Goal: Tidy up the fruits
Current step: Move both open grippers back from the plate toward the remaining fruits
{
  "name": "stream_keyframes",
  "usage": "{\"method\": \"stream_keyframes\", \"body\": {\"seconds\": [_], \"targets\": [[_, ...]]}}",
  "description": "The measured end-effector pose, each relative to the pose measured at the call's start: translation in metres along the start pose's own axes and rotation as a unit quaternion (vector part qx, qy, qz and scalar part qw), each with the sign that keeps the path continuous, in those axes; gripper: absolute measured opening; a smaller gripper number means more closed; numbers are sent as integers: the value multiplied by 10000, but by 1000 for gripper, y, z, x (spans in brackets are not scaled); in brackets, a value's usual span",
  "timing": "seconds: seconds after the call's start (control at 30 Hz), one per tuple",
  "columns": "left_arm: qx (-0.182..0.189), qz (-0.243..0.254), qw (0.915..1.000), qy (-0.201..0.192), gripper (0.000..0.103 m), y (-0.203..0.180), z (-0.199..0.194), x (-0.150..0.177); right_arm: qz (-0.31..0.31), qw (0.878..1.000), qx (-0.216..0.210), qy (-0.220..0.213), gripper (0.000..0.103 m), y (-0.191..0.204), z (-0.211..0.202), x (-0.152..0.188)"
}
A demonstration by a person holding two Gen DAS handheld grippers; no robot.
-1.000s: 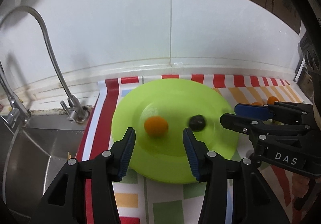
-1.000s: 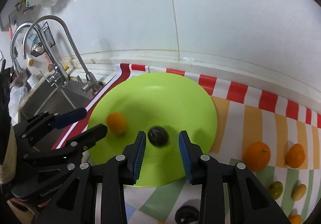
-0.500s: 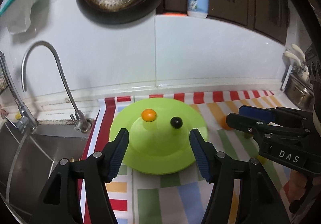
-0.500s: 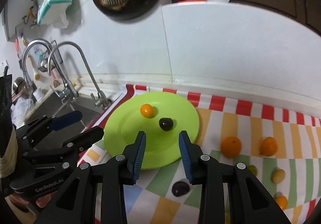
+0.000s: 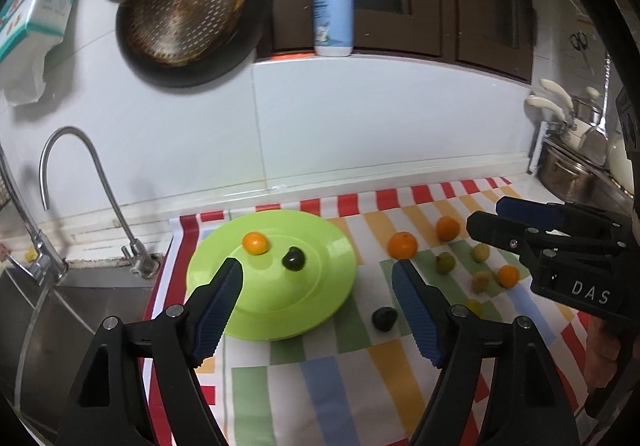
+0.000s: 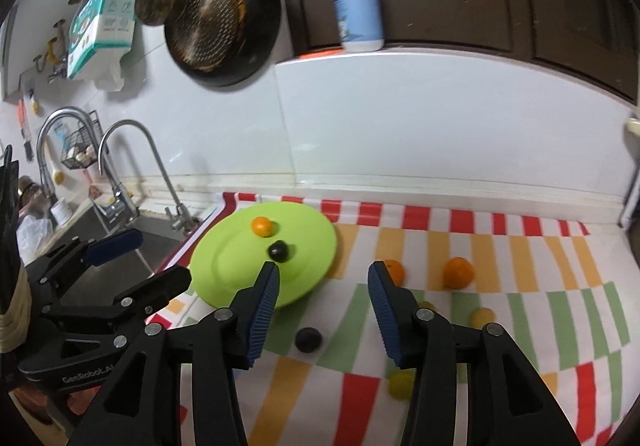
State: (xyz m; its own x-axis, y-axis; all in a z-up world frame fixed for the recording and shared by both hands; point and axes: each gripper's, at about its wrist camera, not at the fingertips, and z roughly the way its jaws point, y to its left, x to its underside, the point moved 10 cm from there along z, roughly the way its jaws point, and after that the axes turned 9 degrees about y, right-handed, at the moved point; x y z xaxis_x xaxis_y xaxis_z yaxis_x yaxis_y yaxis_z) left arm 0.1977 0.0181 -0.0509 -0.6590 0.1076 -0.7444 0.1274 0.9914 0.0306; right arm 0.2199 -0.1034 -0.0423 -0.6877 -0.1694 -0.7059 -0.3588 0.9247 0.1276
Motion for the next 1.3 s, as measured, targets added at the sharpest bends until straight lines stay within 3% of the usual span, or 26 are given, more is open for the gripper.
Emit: {"method": "stream_keyframes", "body": {"seconds": [0.43, 0.87, 1.3], "targets": [[238, 317, 9992, 23, 78, -36, 7, 7, 385, 9982, 470, 26, 47, -36, -23, 32], [344, 603, 9970, 341, 77, -51, 45, 32, 517, 9950, 583, 621, 47, -53, 8, 74], [535, 731, 9922, 857, 67, -58, 90, 56, 588, 9905, 495, 1139, 47, -61, 45, 100]]}}
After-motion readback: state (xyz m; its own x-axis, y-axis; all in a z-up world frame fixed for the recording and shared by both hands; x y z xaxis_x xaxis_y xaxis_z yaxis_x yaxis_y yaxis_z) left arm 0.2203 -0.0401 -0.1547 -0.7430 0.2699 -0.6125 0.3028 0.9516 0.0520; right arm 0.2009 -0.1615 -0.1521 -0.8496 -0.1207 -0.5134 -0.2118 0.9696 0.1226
